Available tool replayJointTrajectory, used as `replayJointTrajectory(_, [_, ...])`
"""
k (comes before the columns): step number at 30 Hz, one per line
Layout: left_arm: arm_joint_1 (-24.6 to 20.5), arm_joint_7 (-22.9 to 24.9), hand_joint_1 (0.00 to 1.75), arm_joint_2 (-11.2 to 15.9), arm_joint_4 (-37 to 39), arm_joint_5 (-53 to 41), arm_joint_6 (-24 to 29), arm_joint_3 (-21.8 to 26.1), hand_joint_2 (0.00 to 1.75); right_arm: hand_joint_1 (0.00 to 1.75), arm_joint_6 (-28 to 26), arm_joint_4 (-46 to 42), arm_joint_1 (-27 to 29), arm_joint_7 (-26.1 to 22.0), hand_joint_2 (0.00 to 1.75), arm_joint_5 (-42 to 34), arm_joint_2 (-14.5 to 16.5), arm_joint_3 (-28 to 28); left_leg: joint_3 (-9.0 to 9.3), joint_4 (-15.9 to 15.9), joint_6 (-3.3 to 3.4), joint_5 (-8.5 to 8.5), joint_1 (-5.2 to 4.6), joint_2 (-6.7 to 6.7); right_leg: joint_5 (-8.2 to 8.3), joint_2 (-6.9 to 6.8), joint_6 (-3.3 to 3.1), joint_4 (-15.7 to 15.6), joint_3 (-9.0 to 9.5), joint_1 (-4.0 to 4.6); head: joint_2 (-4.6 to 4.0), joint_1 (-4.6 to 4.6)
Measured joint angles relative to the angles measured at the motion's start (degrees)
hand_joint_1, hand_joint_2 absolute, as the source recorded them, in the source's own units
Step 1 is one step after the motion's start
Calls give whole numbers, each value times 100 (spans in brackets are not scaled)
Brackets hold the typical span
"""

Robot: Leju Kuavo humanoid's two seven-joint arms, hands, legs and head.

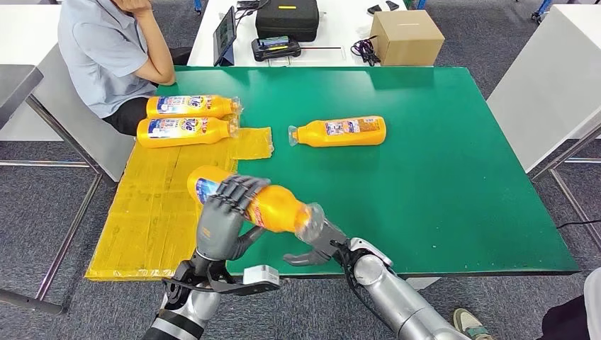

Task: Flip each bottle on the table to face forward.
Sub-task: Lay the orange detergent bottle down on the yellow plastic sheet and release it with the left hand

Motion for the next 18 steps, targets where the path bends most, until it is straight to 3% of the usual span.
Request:
replayJointTrajectory(2, [-8, 43, 175, -20, 105, -509, 20, 223, 175, 0, 2, 15, 24, -11, 175, 43, -10, -21, -2, 0, 0, 0, 0, 1, 0, 0, 0, 0, -2, 0, 0, -2])
replayJointTrajectory(7, [-88, 572, 175, 5, 368, 770, 25, 428, 175, 0, 30, 21, 13, -61, 175, 79, -4, -55, 0, 0, -1, 1, 2, -2, 0, -2, 0, 0, -2, 2, 0, -2])
replayJointTrajectory(12, [-415, 1511, 175, 376, 891, 760, -229, 362, 175, 0, 106, -6, 4, -62, 175, 147, 3, -131, 2, -1, -5, 4, 6, 6, 0, 3, -1, 2, -3, 4, 0, -2])
replayJointTrajectory(18, [-742, 1463, 175, 646, 1354, 1511, -474, 361, 175, 0, 119, -62, 35, -62, 175, 216, 4, -197, 0, 0, -5, 5, 5, 0, 0, 1, -1, 3, -2, 2, 0, -1])
